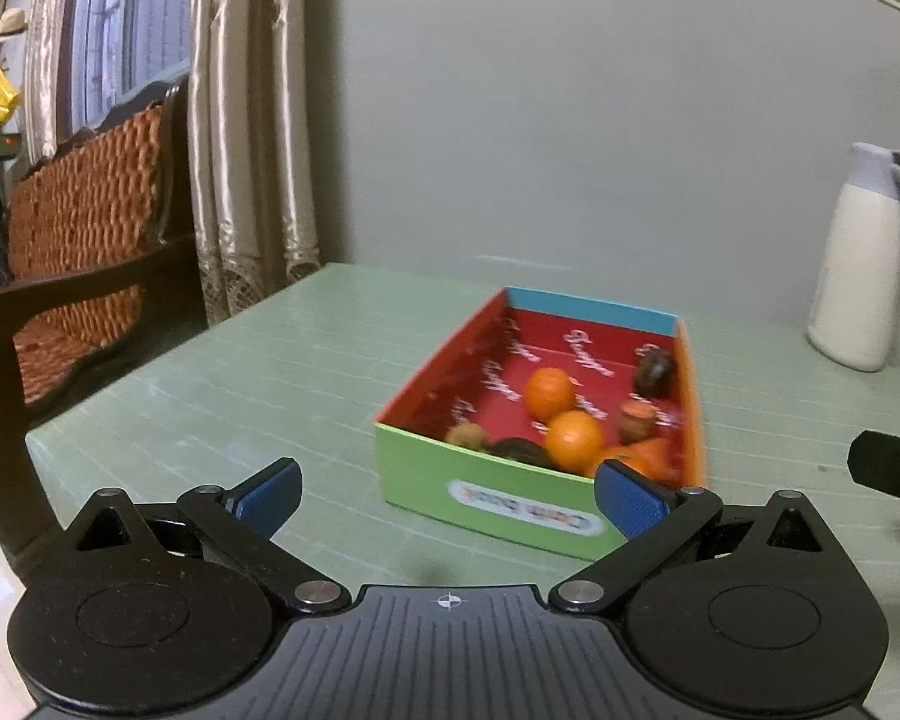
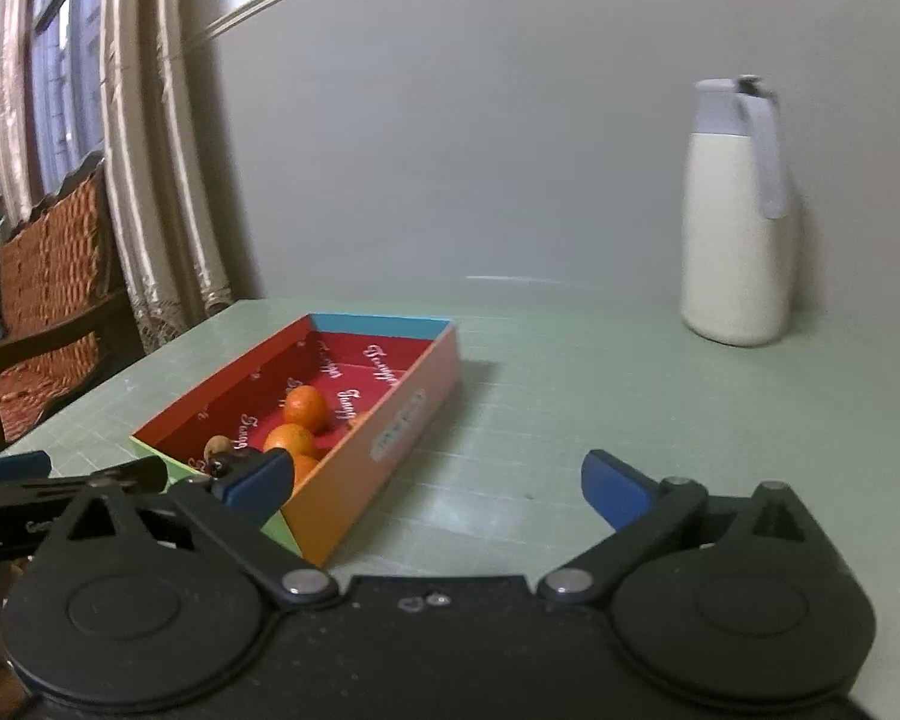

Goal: Organize fruits

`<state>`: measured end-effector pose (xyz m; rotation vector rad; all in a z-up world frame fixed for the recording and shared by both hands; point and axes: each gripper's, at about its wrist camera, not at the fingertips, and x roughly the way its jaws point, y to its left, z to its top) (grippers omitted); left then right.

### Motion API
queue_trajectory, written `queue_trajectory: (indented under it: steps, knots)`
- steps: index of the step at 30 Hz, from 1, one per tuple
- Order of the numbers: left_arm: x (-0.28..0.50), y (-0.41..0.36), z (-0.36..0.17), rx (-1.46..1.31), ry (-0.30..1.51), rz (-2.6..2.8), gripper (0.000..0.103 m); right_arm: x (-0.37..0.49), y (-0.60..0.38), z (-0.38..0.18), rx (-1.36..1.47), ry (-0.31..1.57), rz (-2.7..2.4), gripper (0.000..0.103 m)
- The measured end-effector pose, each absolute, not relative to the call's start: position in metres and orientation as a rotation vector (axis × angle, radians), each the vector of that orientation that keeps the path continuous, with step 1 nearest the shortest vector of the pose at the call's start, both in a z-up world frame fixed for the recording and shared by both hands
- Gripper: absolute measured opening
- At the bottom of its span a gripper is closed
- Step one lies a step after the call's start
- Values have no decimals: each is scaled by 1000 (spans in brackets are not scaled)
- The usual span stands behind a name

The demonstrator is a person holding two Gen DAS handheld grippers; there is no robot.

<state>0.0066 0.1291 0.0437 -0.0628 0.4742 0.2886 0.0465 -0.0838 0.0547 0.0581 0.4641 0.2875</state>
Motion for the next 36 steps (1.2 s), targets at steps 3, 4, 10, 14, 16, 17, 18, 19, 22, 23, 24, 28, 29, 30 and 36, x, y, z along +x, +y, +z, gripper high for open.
queue_trajectory:
  steps: [3, 4, 10, 14, 16, 17, 18, 19, 22, 23, 24, 28, 29, 30, 36]
  knots:
    - [-6, 119, 52, -75, 497, 262, 103, 34, -95, 62, 98, 492, 258, 103]
    - [-12, 116, 55, -72, 497, 261, 103, 29, -98, 64, 107, 502, 245, 103]
    - [-39, 104, 72, -55, 472, 244, 103, -4, -108, 75, 126, 481, 198, 103]
    - [-53, 105, 83, -70, 449, 242, 103, -19, -107, 83, 122, 463, 194, 103]
    - [-59, 105, 87, -71, 439, 240, 103, -26, -105, 87, 114, 448, 196, 103]
    - [-61, 105, 89, -69, 437, 238, 103, -29, -104, 89, 111, 444, 200, 103]
    - [-63, 105, 92, -68, 433, 236, 103, -32, -103, 91, 108, 440, 203, 103]
    - [-64, 104, 93, -68, 429, 234, 103, -35, -103, 93, 105, 434, 206, 103]
    - [-65, 101, 98, -63, 421, 230, 103, -39, -104, 98, 97, 417, 208, 103]
    - [-65, 100, 99, -62, 418, 228, 103, -39, -104, 99, 96, 416, 208, 103]
    - [-66, 98, 100, -60, 415, 228, 103, -39, -105, 100, 97, 416, 210, 103]
    - [-64, 94, 100, -43, 416, 225, 103, -38, -109, 99, 113, 417, 201, 103]
    - [-64, 94, 99, -41, 419, 223, 103, -37, -110, 98, 118, 420, 199, 103]
    - [-63, 93, 99, -42, 421, 223, 103, -36, -111, 97, 123, 424, 198, 103]
    - [-61, 96, 97, -47, 429, 225, 103, -33, -106, 93, 121, 437, 198, 103]
